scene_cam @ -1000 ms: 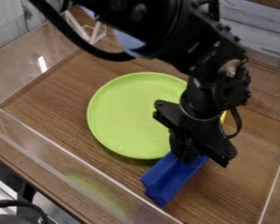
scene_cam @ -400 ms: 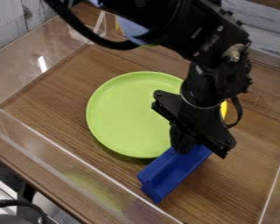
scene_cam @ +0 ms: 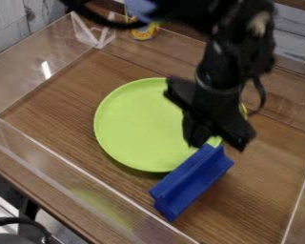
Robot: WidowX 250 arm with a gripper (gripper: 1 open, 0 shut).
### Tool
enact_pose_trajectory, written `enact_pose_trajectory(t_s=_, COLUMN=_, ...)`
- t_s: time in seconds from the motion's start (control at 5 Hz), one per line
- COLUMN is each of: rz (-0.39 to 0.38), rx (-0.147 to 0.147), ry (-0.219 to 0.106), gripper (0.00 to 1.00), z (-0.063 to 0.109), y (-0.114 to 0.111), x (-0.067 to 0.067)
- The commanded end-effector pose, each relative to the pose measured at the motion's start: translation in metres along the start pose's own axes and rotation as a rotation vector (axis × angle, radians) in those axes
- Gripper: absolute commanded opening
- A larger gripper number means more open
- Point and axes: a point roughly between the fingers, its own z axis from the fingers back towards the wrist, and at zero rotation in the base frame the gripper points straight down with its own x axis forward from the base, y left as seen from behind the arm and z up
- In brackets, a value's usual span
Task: Put the blue object in the green plate
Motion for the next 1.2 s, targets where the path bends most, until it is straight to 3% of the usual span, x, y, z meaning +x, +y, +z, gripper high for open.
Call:
enact_pose_trajectory(t_s=0.0, rz=-0.008, rx=-0.001, ry=-0.076, gripper=0.0, z=0.019, y=0.014, x=0.017)
enact_pose_trajectory(t_s=0.2, rz=-0.028, rx=0.003, ry=-0.091, gripper=0.0, z=0.012, y=0.018, x=0.021)
enact_pose_trajectory(t_s=0.4, rz=-0.037, rx=0.008, ry=-0.1, gripper=1.0, z=0.005, y=0.02, x=0.024)
enact_pose_trajectory(t_s=1.0, rz=-0.076, rx=0.008, ry=-0.14, gripper=1.0, z=-0.009, y=0.007, x=0.017)
